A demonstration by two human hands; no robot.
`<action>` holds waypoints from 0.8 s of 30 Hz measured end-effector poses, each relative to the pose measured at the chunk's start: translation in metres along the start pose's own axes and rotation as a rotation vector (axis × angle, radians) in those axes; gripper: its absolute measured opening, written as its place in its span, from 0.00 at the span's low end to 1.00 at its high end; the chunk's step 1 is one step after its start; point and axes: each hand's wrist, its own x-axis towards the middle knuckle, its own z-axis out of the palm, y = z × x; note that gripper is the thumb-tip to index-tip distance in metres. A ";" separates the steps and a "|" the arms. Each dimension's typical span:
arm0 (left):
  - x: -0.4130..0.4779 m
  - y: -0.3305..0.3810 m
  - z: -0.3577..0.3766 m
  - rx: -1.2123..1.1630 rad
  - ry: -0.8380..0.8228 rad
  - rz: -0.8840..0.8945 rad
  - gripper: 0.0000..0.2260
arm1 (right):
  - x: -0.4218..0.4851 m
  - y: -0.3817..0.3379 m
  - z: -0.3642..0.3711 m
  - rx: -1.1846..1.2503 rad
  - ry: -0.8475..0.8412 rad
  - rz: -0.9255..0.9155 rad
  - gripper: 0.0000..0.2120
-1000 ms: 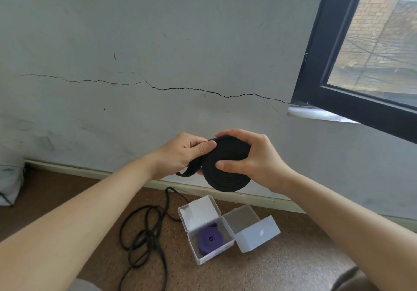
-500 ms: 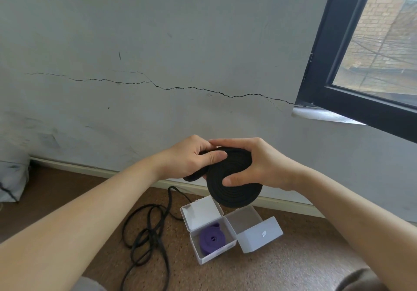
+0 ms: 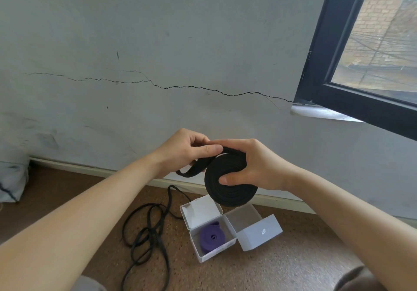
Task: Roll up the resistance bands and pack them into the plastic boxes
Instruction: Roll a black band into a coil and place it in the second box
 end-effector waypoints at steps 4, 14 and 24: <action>0.000 -0.005 -0.002 0.001 -0.069 -0.023 0.17 | -0.001 0.001 0.004 -0.033 -0.023 0.009 0.31; 0.001 -0.014 0.008 0.025 0.088 0.104 0.17 | -0.001 0.003 -0.004 0.142 0.156 0.062 0.23; 0.005 -0.027 0.004 -0.473 0.363 -0.213 0.17 | 0.000 0.016 -0.010 0.086 0.257 0.130 0.23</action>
